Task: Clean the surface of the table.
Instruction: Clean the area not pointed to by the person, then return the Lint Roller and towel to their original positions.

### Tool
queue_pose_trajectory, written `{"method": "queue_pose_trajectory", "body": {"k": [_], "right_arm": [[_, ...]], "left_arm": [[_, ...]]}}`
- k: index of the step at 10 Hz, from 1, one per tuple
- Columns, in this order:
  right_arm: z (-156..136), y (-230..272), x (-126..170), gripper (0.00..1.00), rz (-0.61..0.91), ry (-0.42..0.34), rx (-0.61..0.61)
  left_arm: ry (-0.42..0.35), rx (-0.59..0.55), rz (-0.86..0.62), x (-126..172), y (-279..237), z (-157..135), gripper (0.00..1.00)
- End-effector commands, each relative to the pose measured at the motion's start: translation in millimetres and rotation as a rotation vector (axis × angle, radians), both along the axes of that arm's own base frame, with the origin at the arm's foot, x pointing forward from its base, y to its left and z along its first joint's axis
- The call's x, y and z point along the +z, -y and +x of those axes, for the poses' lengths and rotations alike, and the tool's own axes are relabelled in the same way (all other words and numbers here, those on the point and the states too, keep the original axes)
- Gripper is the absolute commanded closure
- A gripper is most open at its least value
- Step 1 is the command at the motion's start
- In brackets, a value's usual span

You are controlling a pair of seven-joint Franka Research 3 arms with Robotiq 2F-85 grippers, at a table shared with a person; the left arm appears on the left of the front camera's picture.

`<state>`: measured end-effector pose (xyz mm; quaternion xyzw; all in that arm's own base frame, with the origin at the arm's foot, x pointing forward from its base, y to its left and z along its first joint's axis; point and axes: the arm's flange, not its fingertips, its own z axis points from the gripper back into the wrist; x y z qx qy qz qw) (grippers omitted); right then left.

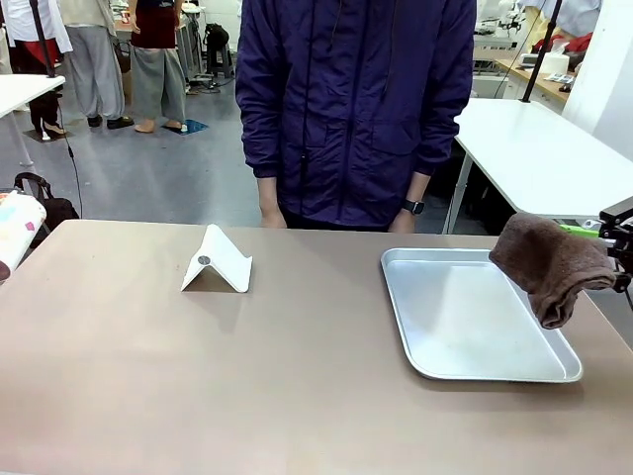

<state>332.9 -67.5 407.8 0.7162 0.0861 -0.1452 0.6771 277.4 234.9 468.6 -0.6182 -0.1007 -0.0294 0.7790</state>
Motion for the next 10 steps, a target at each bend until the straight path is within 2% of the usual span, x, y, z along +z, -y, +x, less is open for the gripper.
{"method": "queue_pose_trajectory", "body": {"k": [1, 10], "right_arm": [[1.5, 1.0, 3.3, 0.93, 0.005, 0.008, -0.006], [1.5, 1.0, 3.3, 0.93, 0.005, 0.008, -0.006]], "left_arm": [[0.007, 0.007, -0.013, 2.9, 2.0, -0.8, 0.78], [0.007, 0.007, -0.013, 2.9, 2.0, -0.8, 0.78]]}}
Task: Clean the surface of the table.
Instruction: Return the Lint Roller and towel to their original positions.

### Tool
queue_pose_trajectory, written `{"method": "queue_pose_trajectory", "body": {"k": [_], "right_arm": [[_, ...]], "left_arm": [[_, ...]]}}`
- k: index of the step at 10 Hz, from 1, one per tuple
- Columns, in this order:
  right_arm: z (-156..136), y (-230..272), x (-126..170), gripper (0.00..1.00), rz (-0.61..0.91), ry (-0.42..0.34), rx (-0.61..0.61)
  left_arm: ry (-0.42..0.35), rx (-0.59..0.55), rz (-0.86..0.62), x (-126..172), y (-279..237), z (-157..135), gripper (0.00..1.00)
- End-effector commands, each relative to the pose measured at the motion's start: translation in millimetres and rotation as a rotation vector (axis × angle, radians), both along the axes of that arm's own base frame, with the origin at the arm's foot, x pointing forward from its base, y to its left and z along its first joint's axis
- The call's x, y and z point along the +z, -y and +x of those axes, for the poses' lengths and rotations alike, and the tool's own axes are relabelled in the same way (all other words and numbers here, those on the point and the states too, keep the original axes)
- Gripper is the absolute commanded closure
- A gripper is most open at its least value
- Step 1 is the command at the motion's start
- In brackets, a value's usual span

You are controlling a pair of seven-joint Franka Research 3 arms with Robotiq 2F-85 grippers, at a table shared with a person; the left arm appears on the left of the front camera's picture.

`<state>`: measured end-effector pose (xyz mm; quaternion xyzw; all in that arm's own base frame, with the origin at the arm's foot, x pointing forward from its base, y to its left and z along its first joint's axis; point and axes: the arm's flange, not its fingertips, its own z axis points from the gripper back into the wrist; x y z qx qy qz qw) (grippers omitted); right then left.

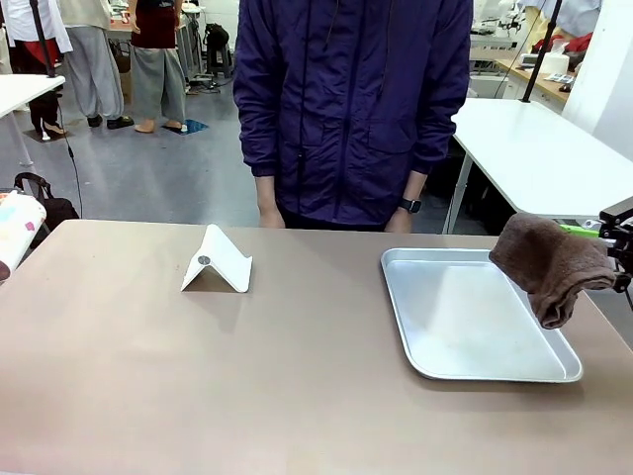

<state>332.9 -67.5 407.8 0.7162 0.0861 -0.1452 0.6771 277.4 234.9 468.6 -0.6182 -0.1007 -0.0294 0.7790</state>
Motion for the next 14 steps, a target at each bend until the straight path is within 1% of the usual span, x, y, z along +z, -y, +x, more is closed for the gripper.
{"method": "queue_pose_trajectory", "body": {"k": [1, 4, 5, 6, 7, 8, 9, 10, 11, 12, 13, 14], "right_arm": [[2, 1, 3, 0.93, 0.005, 0.008, -0.006], [0, 0, 0, 0.93, 0.000, 0.000, 0.000], [5, -13, -4, 0.93, -0.021, 0.014, -0.061], [16, -33, -3, 0.93, -0.053, 0.052, -0.046], [26, -60, 0, 0.93, -0.092, 0.103, -0.048], [38, -93, 3, 0.93, -0.075, 0.176, -0.042], [50, -125, 2, 0.93, -0.093, 0.190, -0.035], [62, -156, 1, 0.93, -0.129, 0.183, -0.004], [69, -179, 1, 0.93, -0.153, 0.190, 0.035], [81, -201, -3, 0.93, -0.204, 0.190, 0.030], [93, -225, -11, 0.93, -0.253, 0.186, 0.030], [110, -248, -26, 0.93, -0.297, 0.177, 0.025]], "left_arm": [[0.007, 0.007, -0.013, 3, 2, -1, 0.78], [0.007, 0.007, -0.013, 3, 2, -1, 0.78], [0.000, 0.000, 0.000, 0, 0, 0, 0.78], [0.020, 0.000, 0.032, 5, 13, -4, 0.78], [0.023, -0.019, 0.054, 12, 29, -2, 0.78], [0.000, -0.004, 0.115, 18, 45, 6, 0.78], [-0.014, 0.020, 0.153, 23, 60, 24, 0.78], [-0.054, 0.025, 0.177, 28, 82, 49, 0.78], [-0.096, 0.068, 0.223, 36, 110, 69, 0.78], [-0.108, 0.136, 0.220, 46, 144, 90, 0.78], [-0.118, 0.132, 0.230, 55, 178, 101, 0.78], [-0.109, 0.102, 0.239, 63, 211, 112, 0.78]]}}
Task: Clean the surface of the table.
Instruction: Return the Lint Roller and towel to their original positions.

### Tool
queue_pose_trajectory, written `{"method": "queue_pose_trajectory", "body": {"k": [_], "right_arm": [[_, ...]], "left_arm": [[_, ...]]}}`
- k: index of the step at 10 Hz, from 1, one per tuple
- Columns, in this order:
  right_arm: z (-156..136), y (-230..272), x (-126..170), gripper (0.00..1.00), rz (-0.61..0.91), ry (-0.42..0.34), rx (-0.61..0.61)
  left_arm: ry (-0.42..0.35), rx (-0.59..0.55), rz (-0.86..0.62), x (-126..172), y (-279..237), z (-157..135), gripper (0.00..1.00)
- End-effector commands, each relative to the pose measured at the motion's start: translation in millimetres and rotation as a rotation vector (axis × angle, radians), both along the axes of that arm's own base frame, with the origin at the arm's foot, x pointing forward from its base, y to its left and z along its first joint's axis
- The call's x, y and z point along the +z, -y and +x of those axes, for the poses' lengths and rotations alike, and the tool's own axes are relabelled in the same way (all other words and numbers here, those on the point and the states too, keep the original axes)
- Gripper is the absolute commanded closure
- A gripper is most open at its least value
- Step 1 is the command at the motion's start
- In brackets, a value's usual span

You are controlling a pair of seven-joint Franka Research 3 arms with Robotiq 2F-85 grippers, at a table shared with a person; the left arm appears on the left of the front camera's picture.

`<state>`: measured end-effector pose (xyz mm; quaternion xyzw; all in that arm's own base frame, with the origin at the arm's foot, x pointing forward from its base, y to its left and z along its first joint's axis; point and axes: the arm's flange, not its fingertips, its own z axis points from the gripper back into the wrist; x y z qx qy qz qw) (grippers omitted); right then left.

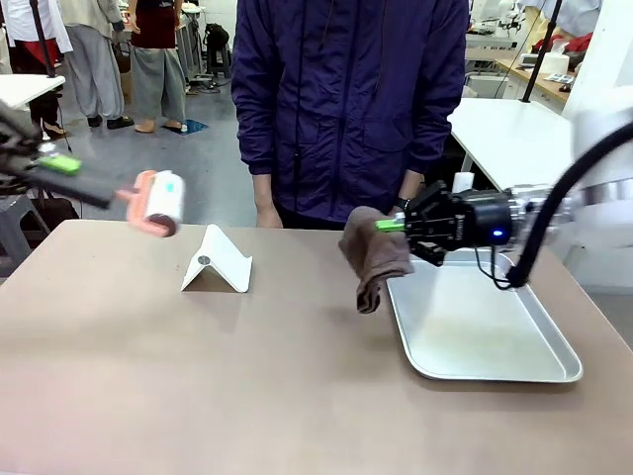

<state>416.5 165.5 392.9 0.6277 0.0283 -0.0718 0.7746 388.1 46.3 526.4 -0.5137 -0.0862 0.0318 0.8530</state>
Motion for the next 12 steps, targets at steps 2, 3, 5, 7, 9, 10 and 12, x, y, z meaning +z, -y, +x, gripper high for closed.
{"method": "queue_pose_trajectory", "body": {"k": [2, 3, 5, 7, 9, 10, 12], "right_arm": [[52, -42, -41, 0.93, -0.075, -0.030, -0.071], [59, -52, -53, 0.93, -0.066, -0.052, -0.104], [63, -62, -74, 0.93, -0.133, -0.048, -0.134], [62, -58, -81, 0.93, -0.138, -0.093, -0.125], [61, -57, -81, 0.93, -0.145, -0.090, -0.103], [61, -57, -81, 0.93, -0.145, -0.090, -0.103], [61, -57, -81, 0.93, -0.145, -0.090, -0.103]], "left_arm": [[-0.025, -0.035, 0.076, 1, 65, 19, 0.78], [-0.048, -0.026, 0.108, -8, 78, 28, 0.78], [-0.067, -0.041, 0.135, -24, 96, 44, 0.78], [-0.072, -0.028, 0.150, -28, 100, 54, 0.78], [-0.064, -0.047, 0.130, -35, 100, 42, 0.78], [-0.064, -0.047, 0.130, -35, 100, 42, 0.78], [-0.064, -0.047, 0.130, -35, 100, 42, 0.78]]}}
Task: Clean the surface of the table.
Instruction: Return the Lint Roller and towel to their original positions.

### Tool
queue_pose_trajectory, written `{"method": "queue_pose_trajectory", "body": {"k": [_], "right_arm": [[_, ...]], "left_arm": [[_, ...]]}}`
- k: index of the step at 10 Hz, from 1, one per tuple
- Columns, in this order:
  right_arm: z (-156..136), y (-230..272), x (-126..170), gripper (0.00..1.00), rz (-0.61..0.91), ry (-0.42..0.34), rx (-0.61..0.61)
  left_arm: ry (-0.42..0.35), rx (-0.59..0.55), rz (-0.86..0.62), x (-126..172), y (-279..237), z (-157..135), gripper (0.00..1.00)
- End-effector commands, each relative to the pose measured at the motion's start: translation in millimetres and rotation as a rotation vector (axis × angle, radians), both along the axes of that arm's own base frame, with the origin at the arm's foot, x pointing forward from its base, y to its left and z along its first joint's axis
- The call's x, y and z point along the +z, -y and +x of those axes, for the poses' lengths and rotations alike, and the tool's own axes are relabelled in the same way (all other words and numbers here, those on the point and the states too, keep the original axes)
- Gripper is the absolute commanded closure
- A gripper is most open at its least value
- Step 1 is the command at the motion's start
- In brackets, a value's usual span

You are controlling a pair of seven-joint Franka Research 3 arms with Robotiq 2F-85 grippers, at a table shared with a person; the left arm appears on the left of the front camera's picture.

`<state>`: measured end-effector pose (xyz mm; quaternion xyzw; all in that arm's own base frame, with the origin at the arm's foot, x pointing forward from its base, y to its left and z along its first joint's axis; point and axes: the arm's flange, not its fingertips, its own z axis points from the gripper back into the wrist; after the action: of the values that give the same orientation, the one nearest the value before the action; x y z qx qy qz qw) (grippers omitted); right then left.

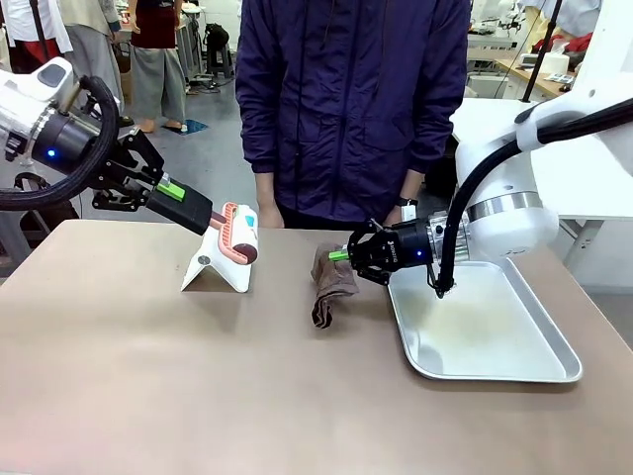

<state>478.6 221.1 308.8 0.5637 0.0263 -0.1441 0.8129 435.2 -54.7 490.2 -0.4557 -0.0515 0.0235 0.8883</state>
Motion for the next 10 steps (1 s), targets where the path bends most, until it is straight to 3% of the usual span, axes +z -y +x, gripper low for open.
{"method": "queue_pose_trajectory", "body": {"k": [1, 2, 3, 4, 7, 10], "right_arm": [[0, 0, 0, 0.93, 0.000, 0.000, 0.000], [0, -10, 0, 0.93, -0.051, 0.050, -0.013], [-3, -12, -3, 0.93, -0.068, 0.052, -0.005], [-3, -5, -8, 0.93, -0.084, 0.035, 0.036], [-8, 12, -24, 0.93, -0.027, -0.002, 0.078], [-4, 12, -36, 0.93, -0.089, -0.027, 0.028]], "left_arm": [[-0.002, 0.000, 0.000, -1, 0, 1, 0.78], [-0.008, 0.009, 0.042, 2, 5, 8, 0.78], [-0.019, 0.009, 0.095, 6, 11, 20, 0.78], [-0.023, 0.042, 0.152, 7, 18, 37, 0.78], [-0.033, -0.045, 0.283, 14, 43, 74, 0.78], [-0.087, -0.115, 0.380, -6, 56, 108, 0.78]]}}
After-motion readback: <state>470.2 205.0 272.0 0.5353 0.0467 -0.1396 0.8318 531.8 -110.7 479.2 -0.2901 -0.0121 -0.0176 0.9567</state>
